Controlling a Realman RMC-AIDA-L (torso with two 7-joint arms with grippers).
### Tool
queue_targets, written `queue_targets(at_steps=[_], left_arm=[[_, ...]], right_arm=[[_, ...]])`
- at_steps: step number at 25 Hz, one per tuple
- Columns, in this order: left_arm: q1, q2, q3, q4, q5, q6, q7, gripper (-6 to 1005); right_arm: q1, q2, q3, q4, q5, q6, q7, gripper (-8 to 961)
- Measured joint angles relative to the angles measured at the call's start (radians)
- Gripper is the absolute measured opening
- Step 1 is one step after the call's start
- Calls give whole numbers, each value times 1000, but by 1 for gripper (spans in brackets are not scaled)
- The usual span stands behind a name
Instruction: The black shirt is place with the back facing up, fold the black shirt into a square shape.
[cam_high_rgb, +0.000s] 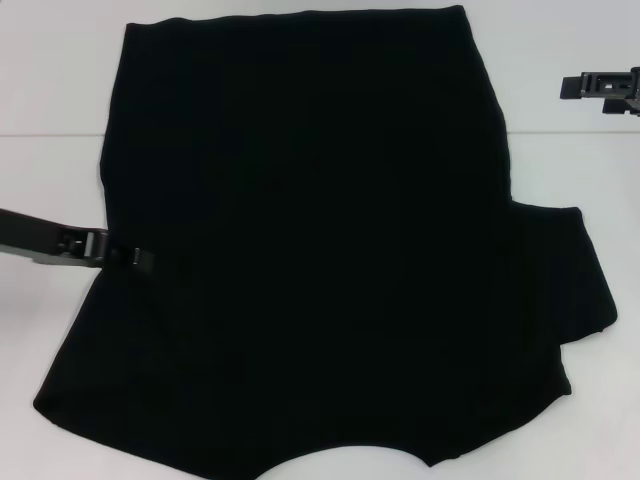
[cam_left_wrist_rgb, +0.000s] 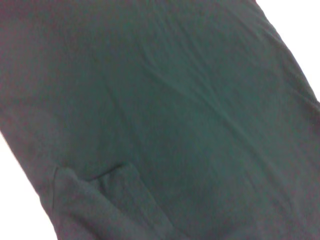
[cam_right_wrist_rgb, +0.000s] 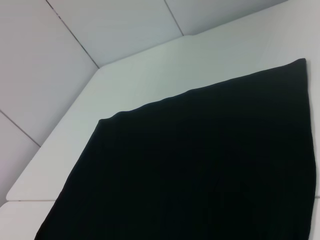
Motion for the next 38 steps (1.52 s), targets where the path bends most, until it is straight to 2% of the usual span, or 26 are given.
queue_targets(at_steps=[2, 4, 7, 9, 15, 18, 21, 27, 35, 38], left_arm=[[26, 6, -67, -8, -65, 27, 64, 218], [54, 6, -94, -31, -147, 64, 171, 287], [100, -9, -96, -99, -244, 105, 419, 390], [115, -26, -94, -132, -254, 92, 510, 461], [119, -51, -124, -143, -307, 54, 494, 680], [120, -52, -130, -143, -362, 48, 464, 795], [114, -49, -130, -143, -394, 46, 434, 912], [111, -56, -129, -154, -467, 34, 431, 965], [118, -48, -129, -186, -503, 8, 434, 965], [120, -48, -129, -188, -508, -4, 435, 965]], right_arm=[[0, -2, 4, 0, 0, -2, 8, 924], [0, -5, 2, 0, -2, -10, 11, 922], [-7, -8, -5, -30, -45, -49, 11, 918], [-13, -9, -3, -61, -103, -100, 14, 916], [-71, -30, 9, -141, -197, -237, 96, 908], [-99, -41, 11, -168, -222, -288, 146, 905], [-106, -41, 13, -166, -286, -326, 157, 901], [-96, -19, 6, -47, -302, -281, 135, 894], [-90, -10, -32, 81, -307, -163, 137, 884], [-94, -7, -42, 91, -307, -145, 147, 828]])
